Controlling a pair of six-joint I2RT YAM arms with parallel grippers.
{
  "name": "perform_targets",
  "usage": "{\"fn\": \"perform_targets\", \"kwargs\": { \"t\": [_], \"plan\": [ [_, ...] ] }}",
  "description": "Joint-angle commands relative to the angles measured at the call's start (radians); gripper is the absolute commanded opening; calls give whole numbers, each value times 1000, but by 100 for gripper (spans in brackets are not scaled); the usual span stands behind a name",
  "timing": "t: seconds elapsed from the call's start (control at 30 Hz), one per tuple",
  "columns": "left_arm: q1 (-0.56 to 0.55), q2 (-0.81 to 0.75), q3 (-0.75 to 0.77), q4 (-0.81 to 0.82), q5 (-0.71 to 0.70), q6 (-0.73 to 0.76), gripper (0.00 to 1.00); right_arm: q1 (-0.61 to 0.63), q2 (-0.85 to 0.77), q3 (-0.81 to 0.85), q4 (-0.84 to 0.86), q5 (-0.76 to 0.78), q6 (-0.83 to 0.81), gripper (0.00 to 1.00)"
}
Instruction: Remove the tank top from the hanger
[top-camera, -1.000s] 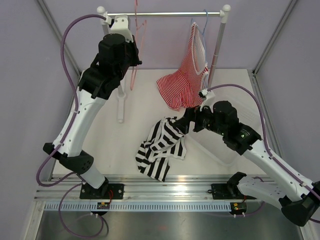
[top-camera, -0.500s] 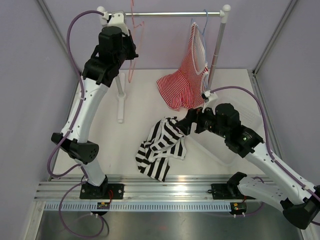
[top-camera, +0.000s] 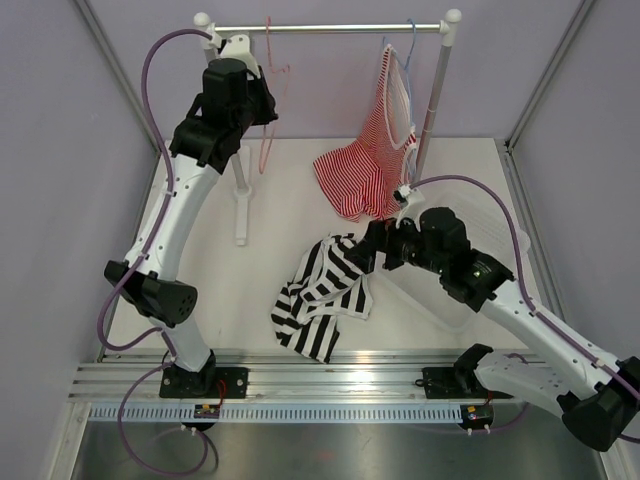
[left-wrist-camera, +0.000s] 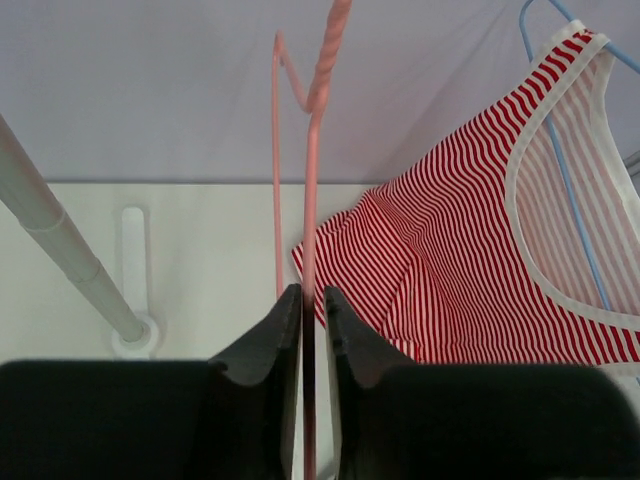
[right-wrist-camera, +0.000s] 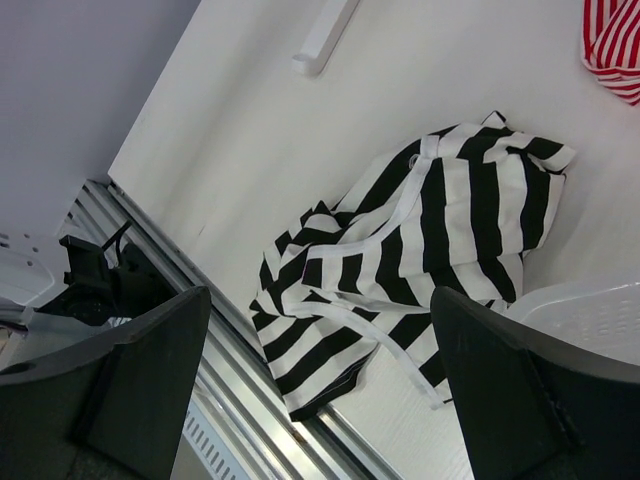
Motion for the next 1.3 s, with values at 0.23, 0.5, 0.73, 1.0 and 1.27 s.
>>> {"fn": "perform_targets", "kwargs": {
  "t": [0.23,0.5,0.73,1.0,1.27],
  "plan": [
    [3,-56,-72,62,30,-6,47,60,191,83,-85,-23,-52,99],
    [3,-329,-329,69,-65,-42,99,214,332,83,-125,189,-132,99],
    [3,-616,-522,-6,-217,-89,99,264,504,112,-46,295,-159,100],
    [3,-874,-625,-113,-273,-85,99,293,709,168,-16,320,-159,100],
    [3,-1053,-812,-173,-268,-4,99,308,916,201,19,234,-155,75]
  ]
}}
